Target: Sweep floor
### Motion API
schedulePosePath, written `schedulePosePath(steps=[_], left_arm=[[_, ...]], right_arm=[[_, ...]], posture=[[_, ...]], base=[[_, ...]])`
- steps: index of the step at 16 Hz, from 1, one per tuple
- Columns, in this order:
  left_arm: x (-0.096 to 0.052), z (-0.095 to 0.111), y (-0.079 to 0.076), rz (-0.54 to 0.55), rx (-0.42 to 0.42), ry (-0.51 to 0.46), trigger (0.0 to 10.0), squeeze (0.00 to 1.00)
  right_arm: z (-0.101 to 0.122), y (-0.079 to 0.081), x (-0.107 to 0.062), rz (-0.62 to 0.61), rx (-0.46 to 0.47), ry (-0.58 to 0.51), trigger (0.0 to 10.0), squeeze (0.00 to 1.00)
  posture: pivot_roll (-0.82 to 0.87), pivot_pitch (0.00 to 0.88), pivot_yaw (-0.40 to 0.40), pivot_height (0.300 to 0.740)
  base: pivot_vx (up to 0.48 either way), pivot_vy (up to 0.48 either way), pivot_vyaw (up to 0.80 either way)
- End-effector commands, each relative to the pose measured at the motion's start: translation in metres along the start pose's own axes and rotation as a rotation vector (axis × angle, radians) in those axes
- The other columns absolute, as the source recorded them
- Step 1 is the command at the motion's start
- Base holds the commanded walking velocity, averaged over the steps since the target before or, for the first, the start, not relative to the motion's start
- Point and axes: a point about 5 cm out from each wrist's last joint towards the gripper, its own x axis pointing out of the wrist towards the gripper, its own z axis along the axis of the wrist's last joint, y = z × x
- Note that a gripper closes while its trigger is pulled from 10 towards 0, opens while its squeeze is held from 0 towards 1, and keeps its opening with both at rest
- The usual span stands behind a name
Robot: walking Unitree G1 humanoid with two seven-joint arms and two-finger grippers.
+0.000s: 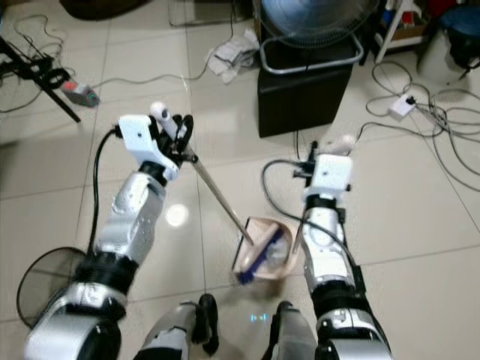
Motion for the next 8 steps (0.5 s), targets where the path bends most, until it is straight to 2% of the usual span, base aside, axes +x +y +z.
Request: schedulePosePath(steps=[1,3,8], left_arm=[[0.003,0.012,0.007,-0.009,0.022,-0.054,10.0,0.0],[0.012,0.043,0.032,0.026,0.098,-0.132,10.0,0.0],[0.012,0.085,0.079,0.112,0.199,-0.182,10.0,0.0]], right_arm=[[0.008,-0.004,0.003,-0.021,0.009,-0.027,10.0,0.0],[0.015,-0.014,0.006,-0.035,0.004,-0.035,10.0,0.0],[0.017,-0.026,0.005,-0.054,0.023,-0.012,10.0,0.0]], posture=[[0.03,0.096,0.125,0.74],[0.01,0.058,0.118,0.74],[0.01,0.0,0.104,0.74]], base=[[0.0,0.0,0.0],[0.0,0.0,0.0],[0.0,0.0,0.0]])
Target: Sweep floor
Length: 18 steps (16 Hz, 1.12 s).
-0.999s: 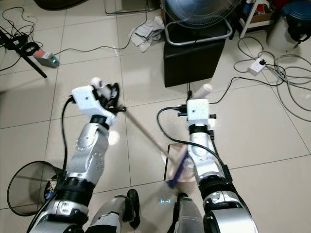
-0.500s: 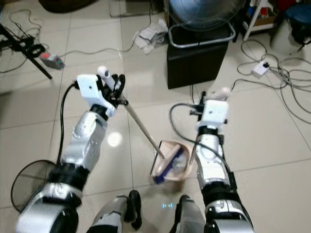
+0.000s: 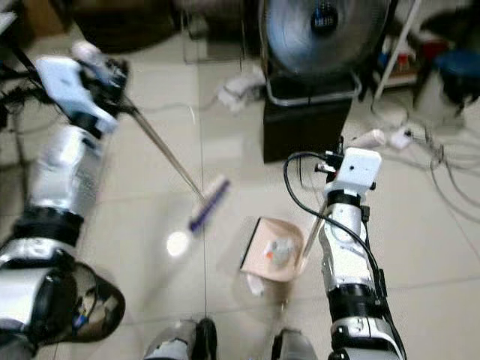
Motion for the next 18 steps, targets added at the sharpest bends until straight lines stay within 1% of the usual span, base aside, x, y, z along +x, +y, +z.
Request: schedulePosePath(steps=[1,2,3,4,5,6,7,9,10,11,12,13,14,15,16,18], left_arm=[[-0.002,0.002,0.014,0.022,0.048,0.01,10.0,0.0],[-0.008,-0.006,0.019,0.023,0.081,0.044,10.0,0.0],[-0.016,-0.016,0.017,0.0,0.101,0.081,10.0,0.0],[-0.026,-0.03,0.014,-0.019,0.11,0.14,10.0,0.0],[-0.04,-0.047,0.011,-0.038,0.106,0.209,10.0,0.0],[-0.047,-0.053,0.01,-0.049,0.101,0.238,10.0,0.0],[-0.059,-0.065,0.009,-0.057,0.105,0.292,10.0,0.0],[-0.079,-0.08,0.009,-0.051,0.111,0.367,10.0,0.0],[-0.093,-0.087,0.009,-0.042,0.122,0.407,10.0,0.0],[-0.099,-0.089,0.008,-0.037,0.129,0.423,10.0,0.0],[-0.112,-0.092,0.01,-0.026,0.145,0.448,10.0,0.0],[-0.129,-0.093,0.013,0.008,0.164,0.466,10.0,0.0],[-0.139,-0.092,0.016,0.046,0.176,0.472,10.0,0.0],[-0.149,-0.087,0.018,0.097,0.174,0.46,10.0,0.0],[-0.152,-0.084,0.019,0.109,0.177,0.451,10.0,0.0],[-0.162,-0.076,0.014,0.125,0.191,0.436,10.0,0.0]], right_arm=[[0.01,-0.001,0.002,-0.013,0.044,-0.031,10.0,0.0],[0.015,-0.002,0.004,-0.015,0.039,-0.04,10.0,0.0],[0.022,-0.003,0.008,-0.02,0.055,-0.043,10.0,0.0],[0.034,-0.002,0.016,-0.012,0.073,-0.06,10.0,0.0],[0.051,0.001,0.024,0.003,0.059,-0.087,10.0,0.0],[0.058,0.003,0.027,0.013,0.055,-0.098,10.0,0.0],[0.07,0.007,0.034,0.032,0.067,-0.11,10.0,0.0],[0.086,0.015,0.038,0.067,0.144,-0.116,10.0,0.0],[0.093,0.021,0.04,0.091,0.188,-0.108,10.0,0.0],[0.096,0.023,0.04,0.103,0.203,-0.102,10.0,0.0],[0.1,0.026,0.04,0.118,0.222,-0.094,10.0,0.0],[0.106,0.032,0.041,0.146,0.236,-0.086,10.0,0.0],[0.109,0.034,0.041,0.167,0.247,-0.08,10.0,0.0],[0.114,0.039,0.043,0.195,0.266,-0.077,10.0,0.0],[0.115,0.041,0.044,0.202,0.275,-0.078,10.0,0.0],[0.123,0.046,0.049,0.217,0.318,-0.088,10.0,0.0]], posture=[[0.01,0.0,0.105,0.74],[0.0,0.0,0.107,0.74],[0.0,0.0,0.11,0.74],[-0.01,0.0,0.113,0.74],[-0.02,0.0,0.114,0.74],[-0.03,0.0,0.115,0.74],[-0.05,0.0,0.115,0.74],[-0.05,0.0,0.111,0.74],[-0.05,0.0,0.111,0.74],[-0.05,0.0,0.111,0.74],[-0.06,0.0,0.098,0.74],[-0.05,0.0,0.083,0.74],[-0.04,0.0,0.07,0.74],[-0.02,0.0,0.049,0.74],[-0.01,0.0,0.047,0.74],[0.01,0.0,0.033,0.74]], base=[[0.0,0.0,0.0],[0.0,0.0,0.0],[0.0,0.0,0.0],[0.0,0.0,0.0],[0.0,0.0,0.0],[0.0,0.0,0.0],[0.0,0.0,0.0],[0.0,0.0,0.8],[0.0,0.0,0.8],[0.0,0.0,0.8],[0.0,0.0,0.8],[0.0,0.0,0.8],[0.0,0.0,0.8],[0.0,0.0,0.8],[0.0,0.0,0.8],[0.0,0.0,0.8]])
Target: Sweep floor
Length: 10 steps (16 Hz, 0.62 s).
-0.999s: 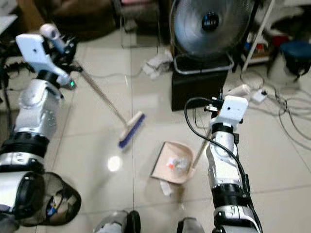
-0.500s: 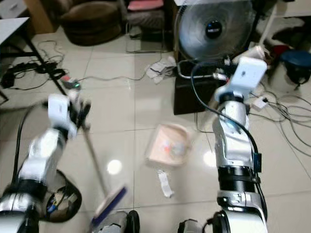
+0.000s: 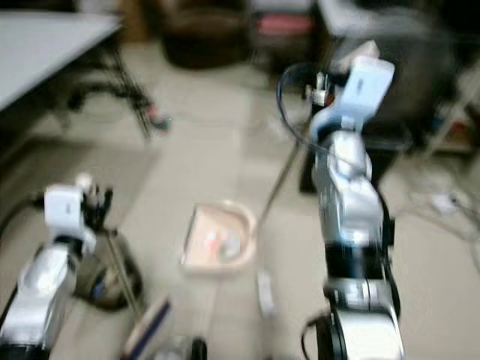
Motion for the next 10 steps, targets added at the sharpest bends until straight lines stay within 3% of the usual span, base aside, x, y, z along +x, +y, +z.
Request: schedulePosePath(steps=[1,8,10], left_arm=[[-0.002,0.014,0.0,0.018,0.027,-0.041,10.0,0.0],[0.0,0.023,-0.005,0.044,0.046,-0.07,10.0,0.0],[0.0,0.02,-0.008,0.036,0.056,-0.06,10.0,0.0]], right_arm=[[0.022,0.008,0.008,0.026,0.071,-0.074,10.0,0.0],[0.036,0.0,0.014,-0.004,0.124,-0.098,10.0,0.0],[0.033,-0.002,0.013,-0.028,0.131,-0.088,10.0,0.0]], posture=[[0.03,0.0,0.028,0.74],[0.01,0.004,0.044,0.74],[0.0,0.011,0.051,0.74]], base=[[0.0,0.0,0.8],[0.0,0.0,0.8],[0.294,0.0,0.8]])
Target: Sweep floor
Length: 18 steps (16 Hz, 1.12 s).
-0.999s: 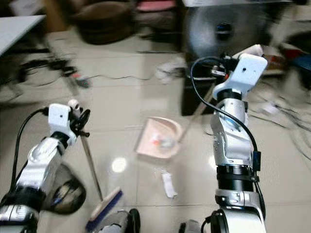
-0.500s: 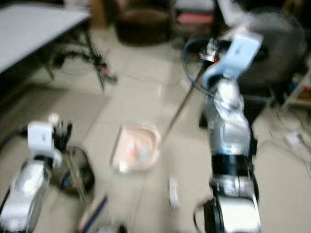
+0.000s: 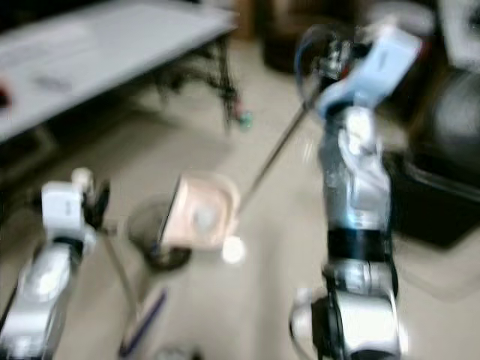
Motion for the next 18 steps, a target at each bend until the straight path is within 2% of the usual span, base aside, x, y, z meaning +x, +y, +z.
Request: schedulePosePath(steps=[1,13,18], left_arm=[[0.002,0.007,-0.002,-0.001,0.014,-0.03,10.0,0.0],[0.005,0.01,0.0,0.011,0.027,-0.03,10.0,0.0],[0.005,0.01,0.0,0.01,0.025,-0.031,10.0,0.0]], right_arm=[[0.011,-0.001,0.001,-0.007,0.016,-0.044,10.0,0.0],[-0.007,-0.001,-0.004,-0.003,-0.018,0.003,10.0,0.0],[-0.01,0.0,-0.005,0.0,-0.012,0.008,10.0,0.0]], posture=[[0.0,0.011,0.048,0.74],[0.01,0.014,0.041,0.74],[0.01,0.017,0.041,0.74]], base=[[0.356,0.0,0.8],[0.405,0.0,0.0],[0.412,0.0,0.62]])
